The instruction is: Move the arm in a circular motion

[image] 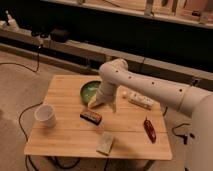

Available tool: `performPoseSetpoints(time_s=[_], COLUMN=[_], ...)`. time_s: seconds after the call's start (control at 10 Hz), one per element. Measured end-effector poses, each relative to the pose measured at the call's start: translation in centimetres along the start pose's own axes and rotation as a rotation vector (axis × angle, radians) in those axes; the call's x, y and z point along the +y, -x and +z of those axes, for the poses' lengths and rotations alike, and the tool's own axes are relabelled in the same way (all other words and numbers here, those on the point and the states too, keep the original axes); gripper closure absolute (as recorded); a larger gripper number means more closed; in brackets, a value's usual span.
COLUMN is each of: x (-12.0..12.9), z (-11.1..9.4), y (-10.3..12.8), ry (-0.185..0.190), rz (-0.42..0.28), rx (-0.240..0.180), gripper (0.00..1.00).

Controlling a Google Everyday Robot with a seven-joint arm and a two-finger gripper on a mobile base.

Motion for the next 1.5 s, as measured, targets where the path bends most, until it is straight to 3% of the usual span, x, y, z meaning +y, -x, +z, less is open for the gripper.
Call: performPoseSetpoints(time_s=[0.3,0.6,1.0,1.3,1.5], x=[3.2,9.1,15.8,21.5,24.1], z=[-0.9,-3.4,-7.4,-9.7,-11.2], y=[2.4,3.1,1.6,-1.0,-3.4], ry=[-0.019,-0.017,-0.033,-0.037,-0.029], rz=[0.07,0.22,0.38,0.496,0.532], rx=[-0.001,0.04,0.152,0.256,0.324], gripper=[0.2,0.2,0.2,0.2,0.2])
